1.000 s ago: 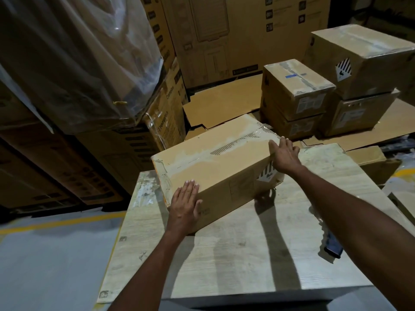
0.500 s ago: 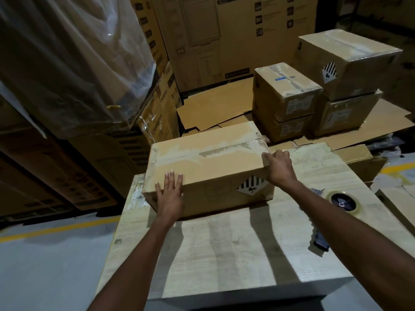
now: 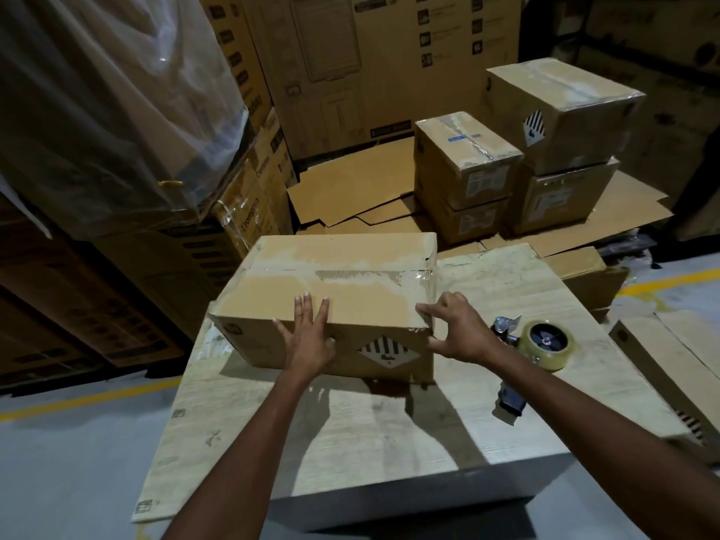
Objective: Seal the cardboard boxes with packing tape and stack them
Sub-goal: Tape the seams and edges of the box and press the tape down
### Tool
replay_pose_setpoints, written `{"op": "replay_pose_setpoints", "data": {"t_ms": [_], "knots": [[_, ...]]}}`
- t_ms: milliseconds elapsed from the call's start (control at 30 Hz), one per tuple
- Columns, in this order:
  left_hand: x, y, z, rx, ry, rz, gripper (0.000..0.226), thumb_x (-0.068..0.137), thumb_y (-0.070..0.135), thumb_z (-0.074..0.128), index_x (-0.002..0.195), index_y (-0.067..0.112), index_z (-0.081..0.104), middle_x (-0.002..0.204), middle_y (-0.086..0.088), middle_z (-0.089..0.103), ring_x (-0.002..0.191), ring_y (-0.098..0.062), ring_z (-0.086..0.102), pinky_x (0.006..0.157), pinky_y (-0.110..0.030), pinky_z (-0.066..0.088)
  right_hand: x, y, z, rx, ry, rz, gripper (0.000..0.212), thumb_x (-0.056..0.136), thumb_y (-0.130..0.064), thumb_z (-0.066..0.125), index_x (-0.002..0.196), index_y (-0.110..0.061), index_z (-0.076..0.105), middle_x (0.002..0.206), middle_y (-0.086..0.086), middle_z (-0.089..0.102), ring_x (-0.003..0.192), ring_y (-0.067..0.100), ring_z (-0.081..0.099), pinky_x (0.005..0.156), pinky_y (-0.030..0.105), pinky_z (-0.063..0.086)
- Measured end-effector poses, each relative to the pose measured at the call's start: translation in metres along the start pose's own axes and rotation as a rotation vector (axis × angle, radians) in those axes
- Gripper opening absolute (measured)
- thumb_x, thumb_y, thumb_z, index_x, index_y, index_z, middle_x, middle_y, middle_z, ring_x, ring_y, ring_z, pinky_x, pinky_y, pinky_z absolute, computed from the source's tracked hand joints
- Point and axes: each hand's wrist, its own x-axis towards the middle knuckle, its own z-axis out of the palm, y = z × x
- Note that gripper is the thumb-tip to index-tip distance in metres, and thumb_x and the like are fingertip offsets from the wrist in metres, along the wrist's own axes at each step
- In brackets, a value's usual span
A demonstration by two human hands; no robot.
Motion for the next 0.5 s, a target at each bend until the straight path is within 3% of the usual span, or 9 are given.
{"op": "replay_pose_setpoints", "data": {"t_ms": [100,167,233,267,333,400,500], "knots": [[-0.012,0.019,0.002,0.017,-0.027,0.070,0.104,0.089,0.051,0.061,0.161,0.032,-0.012,0.165,-0.005,-0.030,0.151,-0.021,-0.030,0.115,-0.074,-0.010,-0.003,0.009,-0.012,-0.131,-0.042,-0.175,0.078,0.081,-0.039,0.085,0.150,-0.030,0.051,0.118,-0.001,0.042,0.112,0.017,0.036,0.094,0.034,0.045],[-0.019,0.041,0.004,0.013,-0.032,0.106,0.107,0.086,0.059,0.058,0.161,0.031,-0.013,0.164,-0.005,-0.032,0.151,-0.021,-0.031,0.114,-0.075,-0.011,-0.001,0.016,-0.021,-0.253,-0.097,-0.241,0.082,0.082,-0.036,0.084,0.154,-0.034,0.044,0.146,0.005,0.037,0.134,0.024,0.031,0.108,0.038,0.037],[-0.026,0.064,0.006,0.011,-0.031,0.136,0.108,0.084,0.066,0.054,0.161,0.031,-0.013,0.164,-0.006,-0.034,0.151,-0.021,-0.032,0.112,-0.076,-0.011,0.005,0.018,-0.026,-0.343,-0.170,-0.270,0.088,0.088,-0.021,0.076,0.161,-0.035,0.030,0.170,0.006,0.013,0.154,0.027,0.012,0.122,0.042,0.023],[-0.029,0.075,0.008,0.003,-0.029,0.144,0.108,0.083,0.069,0.051,0.161,0.032,-0.013,0.164,-0.005,-0.034,0.151,-0.021,-0.033,0.111,-0.077,-0.012,0.008,0.017,-0.025,-0.365,-0.194,-0.285,0.092,0.089,-0.010,0.071,0.163,-0.033,0.023,0.173,0.006,0.004,0.158,0.025,0.004,0.125,0.043,0.015],[-0.034,0.096,0.013,-0.027,-0.016,0.136,0.108,0.080,0.079,0.045,0.161,0.034,-0.009,0.165,-0.004,-0.032,0.151,-0.020,-0.033,0.110,-0.077,-0.015,0.015,0.017,-0.024,-0.359,-0.227,-0.311,0.097,0.088,0.009,0.061,0.165,-0.027,0.015,0.173,0.003,0.004,0.160,0.020,0.001,0.129,0.044,0.011],[-0.036,0.113,0.017,-0.091,0.003,0.090,0.109,0.077,0.088,0.042,0.162,0.035,-0.002,0.167,-0.002,-0.028,0.151,-0.019,-0.033,0.109,-0.078,-0.018,0.020,0.018,-0.025,-0.284,-0.246,-0.301,0.099,0.083,0.021,0.053,0.164,-0.025,0.019,0.172,0.000,0.014,0.159,0.016,0.007,0.129,0.042,0.013],[-0.034,0.127,0.018,-0.159,0.006,0.022,0.114,0.075,0.092,0.045,0.163,0.033,0.005,0.167,-0.003,-0.025,0.151,-0.020,-0.033,0.108,-0.079,-0.018,0.023,0.021,-0.032,-0.203,-0.235,-0.293,0.101,0.080,0.028,0.048,0.163,-0.027,0.028,0.170,-0.003,0.020,0.158,0.015,0.014,0.127,0.028,0.011]]}}
